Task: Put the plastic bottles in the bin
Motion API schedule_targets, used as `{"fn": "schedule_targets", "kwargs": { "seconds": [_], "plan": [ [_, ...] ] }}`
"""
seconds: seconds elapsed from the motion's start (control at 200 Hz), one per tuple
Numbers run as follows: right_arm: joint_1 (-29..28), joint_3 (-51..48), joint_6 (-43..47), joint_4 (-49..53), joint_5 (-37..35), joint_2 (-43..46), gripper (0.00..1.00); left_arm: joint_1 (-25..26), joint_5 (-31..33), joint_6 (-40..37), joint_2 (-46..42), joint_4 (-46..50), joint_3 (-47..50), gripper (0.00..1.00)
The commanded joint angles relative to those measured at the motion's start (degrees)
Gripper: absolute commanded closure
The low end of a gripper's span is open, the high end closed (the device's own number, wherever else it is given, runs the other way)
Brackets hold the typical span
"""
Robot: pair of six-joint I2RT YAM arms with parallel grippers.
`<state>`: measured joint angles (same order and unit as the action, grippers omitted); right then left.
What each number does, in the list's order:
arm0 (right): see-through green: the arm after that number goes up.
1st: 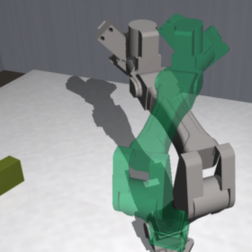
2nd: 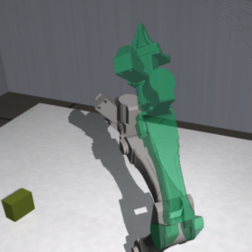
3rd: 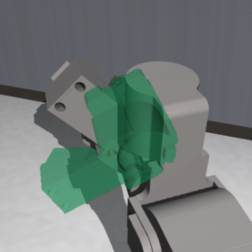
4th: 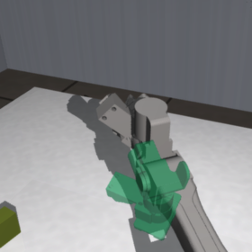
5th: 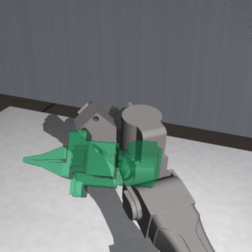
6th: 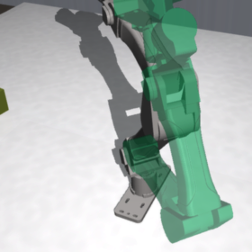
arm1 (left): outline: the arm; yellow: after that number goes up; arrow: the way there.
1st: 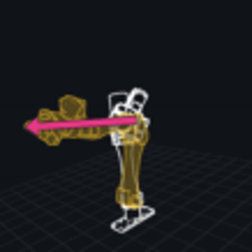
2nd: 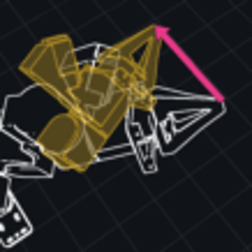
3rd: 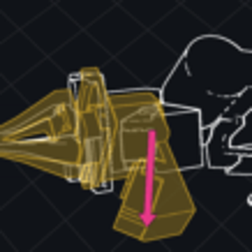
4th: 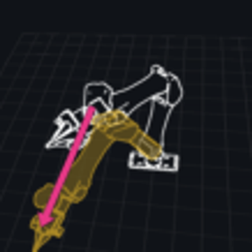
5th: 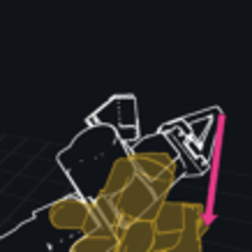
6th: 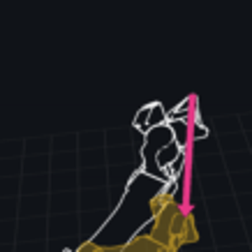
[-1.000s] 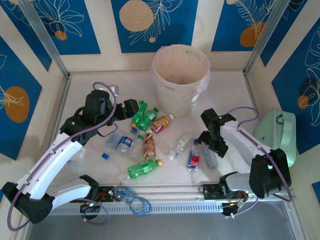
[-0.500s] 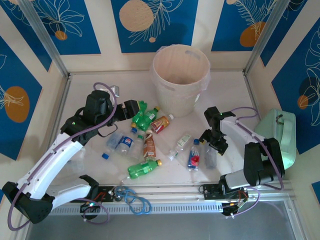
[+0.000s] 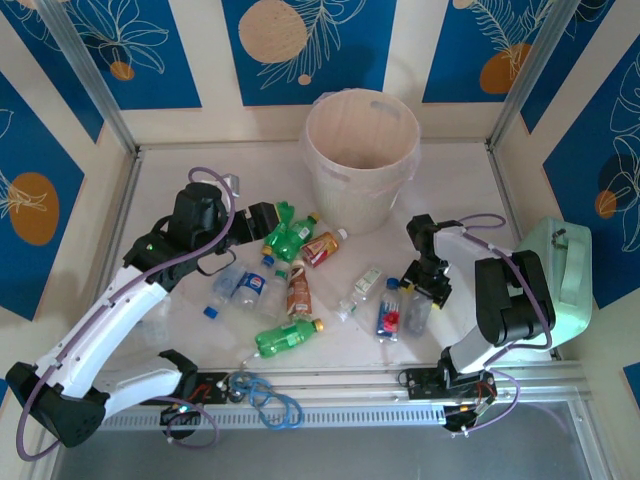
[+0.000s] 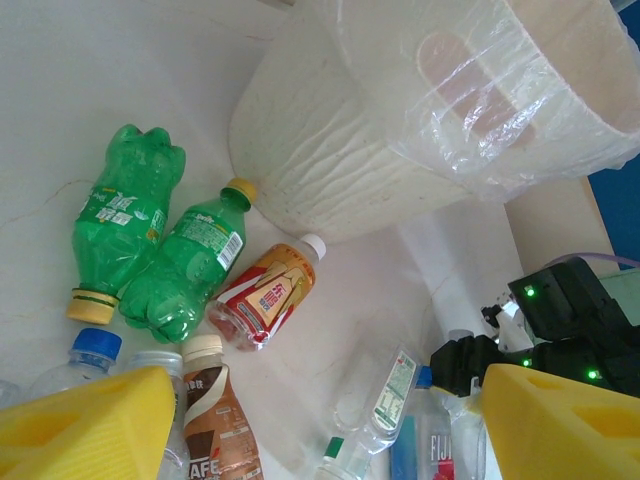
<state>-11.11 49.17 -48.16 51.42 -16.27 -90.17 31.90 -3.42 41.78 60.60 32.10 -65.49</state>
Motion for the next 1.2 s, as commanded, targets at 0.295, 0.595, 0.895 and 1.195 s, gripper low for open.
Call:
{"fn": "schedule_targets", "kwargs": {
  "seconds": [0.295, 0.595, 0.895, 1.195],
  "plan": [
    [-2.36, 1.05, -0.86, 2.43, -2.94, 7.54, 0.36, -0.61, -0.54, 0.58, 0.42, -1.25, 0.08, 0.2],
    [-2.26, 1.24, -0.24, 3.69, -3.5, 10.34, 0.35, -0.7, -0.44, 0.72, 0.31, -1.24, 0.04, 0.2],
    [3.77, 1.7, 5.18, -0.73, -0.15, 4.82, 0.32, -0.92, -0.18, 0.14, 0.31, -0.63, -0.69, 0.2],
    [4.89, 2.95, 7.47, -2.46, 2.37, -0.64, 0.33, -1.05, -0.29, 0.41, 0.0, -0.81, 0.29, 0.2]
  ]
}}
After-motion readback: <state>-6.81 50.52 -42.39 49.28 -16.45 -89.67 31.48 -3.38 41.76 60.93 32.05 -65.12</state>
